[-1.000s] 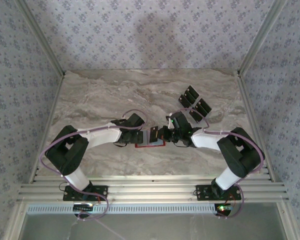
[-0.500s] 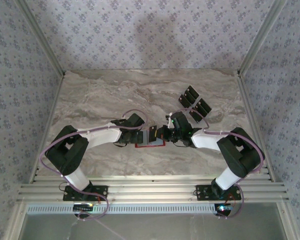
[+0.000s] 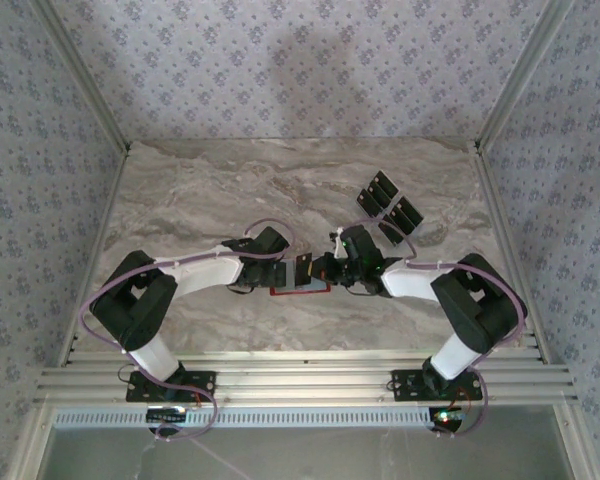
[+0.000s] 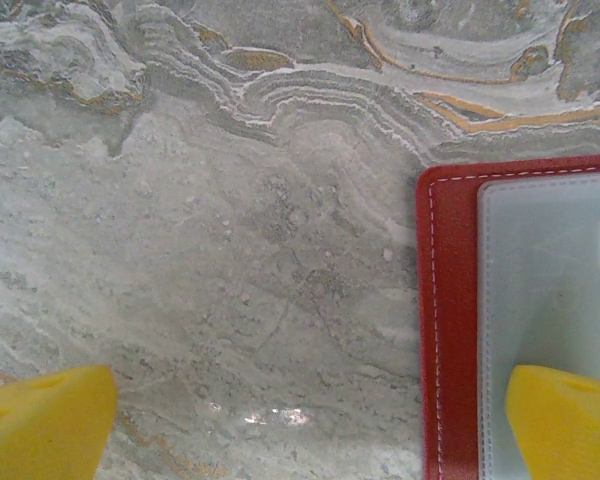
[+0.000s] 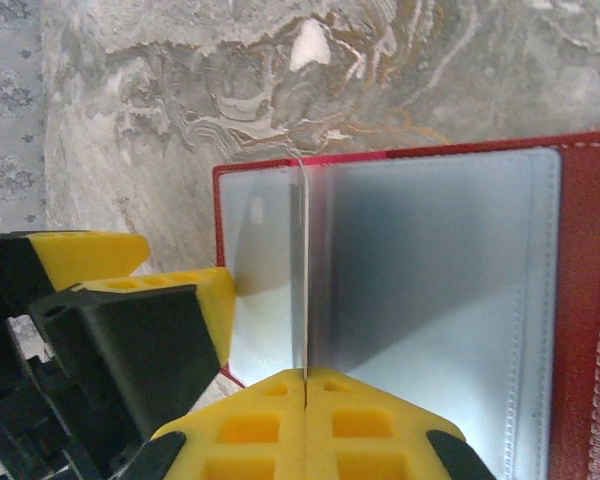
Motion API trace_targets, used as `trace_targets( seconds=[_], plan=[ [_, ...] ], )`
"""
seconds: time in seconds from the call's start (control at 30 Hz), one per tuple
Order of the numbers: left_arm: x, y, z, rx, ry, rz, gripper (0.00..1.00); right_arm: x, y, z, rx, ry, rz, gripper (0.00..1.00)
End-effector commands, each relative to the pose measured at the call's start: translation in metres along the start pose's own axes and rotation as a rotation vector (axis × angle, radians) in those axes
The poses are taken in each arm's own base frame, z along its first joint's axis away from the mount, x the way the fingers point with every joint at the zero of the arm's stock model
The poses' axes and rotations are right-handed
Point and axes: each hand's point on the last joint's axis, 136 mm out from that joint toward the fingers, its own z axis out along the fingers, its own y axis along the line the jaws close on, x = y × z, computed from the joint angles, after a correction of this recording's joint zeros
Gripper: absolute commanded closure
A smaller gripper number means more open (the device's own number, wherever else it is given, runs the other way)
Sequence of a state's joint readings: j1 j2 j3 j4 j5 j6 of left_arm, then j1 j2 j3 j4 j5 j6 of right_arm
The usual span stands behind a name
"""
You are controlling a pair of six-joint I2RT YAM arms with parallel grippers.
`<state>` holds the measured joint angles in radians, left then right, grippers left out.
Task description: Put the credit cards into the card holder
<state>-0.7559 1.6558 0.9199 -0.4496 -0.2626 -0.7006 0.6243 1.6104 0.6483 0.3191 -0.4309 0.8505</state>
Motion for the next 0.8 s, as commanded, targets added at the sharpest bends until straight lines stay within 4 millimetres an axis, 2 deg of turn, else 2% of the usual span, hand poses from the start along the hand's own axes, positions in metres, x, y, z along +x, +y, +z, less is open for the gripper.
trace_targets(
  seconds=[0.0,0.37,0.77],
  plan=[
    [0.020,0.019,0.002,-0.084,0.057,0.033,0.00,0.011,-0.012,0.004,0.013,0.027,0.023,1.00],
    [0.019,0.019,0.002,-0.084,0.057,0.033,0.00,0.017,-0.027,0.005,0.009,0.039,0.024,1.00],
    [0.019,0.019,0.002,-0.083,0.056,0.034,0.00,0.016,-0.027,0.015,-0.021,0.091,0.017,1.00]
  ],
)
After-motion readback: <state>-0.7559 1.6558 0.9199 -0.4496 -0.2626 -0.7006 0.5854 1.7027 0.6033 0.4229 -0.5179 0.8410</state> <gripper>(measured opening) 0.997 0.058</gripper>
